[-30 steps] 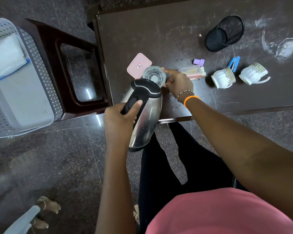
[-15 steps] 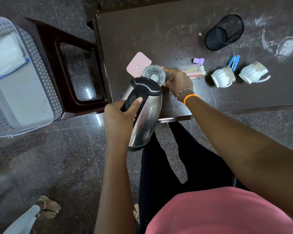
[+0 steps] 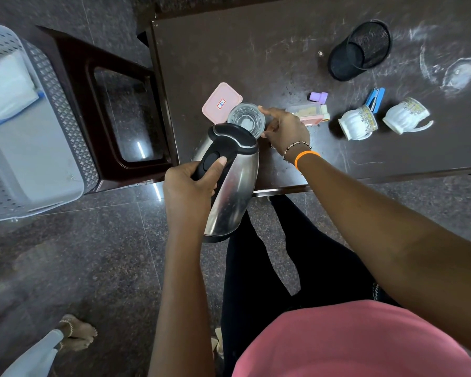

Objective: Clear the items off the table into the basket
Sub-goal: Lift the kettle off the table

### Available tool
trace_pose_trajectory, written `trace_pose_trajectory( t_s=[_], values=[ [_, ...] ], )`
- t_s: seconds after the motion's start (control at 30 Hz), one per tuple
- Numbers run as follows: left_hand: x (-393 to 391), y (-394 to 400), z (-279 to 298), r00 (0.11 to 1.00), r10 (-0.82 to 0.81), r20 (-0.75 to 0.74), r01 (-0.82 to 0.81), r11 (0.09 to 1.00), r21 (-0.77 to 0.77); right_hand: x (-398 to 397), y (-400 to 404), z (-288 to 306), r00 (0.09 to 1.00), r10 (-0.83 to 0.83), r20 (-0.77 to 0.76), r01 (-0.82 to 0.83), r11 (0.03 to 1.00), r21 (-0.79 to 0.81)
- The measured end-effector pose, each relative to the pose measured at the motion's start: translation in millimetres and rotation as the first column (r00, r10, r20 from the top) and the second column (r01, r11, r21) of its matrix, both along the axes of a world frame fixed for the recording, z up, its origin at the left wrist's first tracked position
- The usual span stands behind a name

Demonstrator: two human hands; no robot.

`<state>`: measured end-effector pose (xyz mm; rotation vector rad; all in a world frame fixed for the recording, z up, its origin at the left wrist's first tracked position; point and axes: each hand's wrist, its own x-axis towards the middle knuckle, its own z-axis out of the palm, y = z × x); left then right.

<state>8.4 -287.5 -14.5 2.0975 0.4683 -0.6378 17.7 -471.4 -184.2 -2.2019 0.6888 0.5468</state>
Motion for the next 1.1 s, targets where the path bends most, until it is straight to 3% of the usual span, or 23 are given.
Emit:
trace_pose_trajectory(
  t_s=[0.43,0.6,1.1],
  values=[
    [-6,3,-3,1.000,-0.009,0.006,0.009,1.000,0.023,1,2,4,1.000,-0.004,-0.003,0.004,1.000,-0.003],
    [-21,2,-11,0.999,0.037,0.007,-0.037,0.992,0.124,1,2,6,1.000,-0.003,-0.018,0.003,1.000,-0.003],
    [-34,19,-12,0.984,0.104,0.143,-0.115,0.991,0.071,2,5,15,0.998,0.025,-0.056,-0.028,0.998,-0.049]
  ],
)
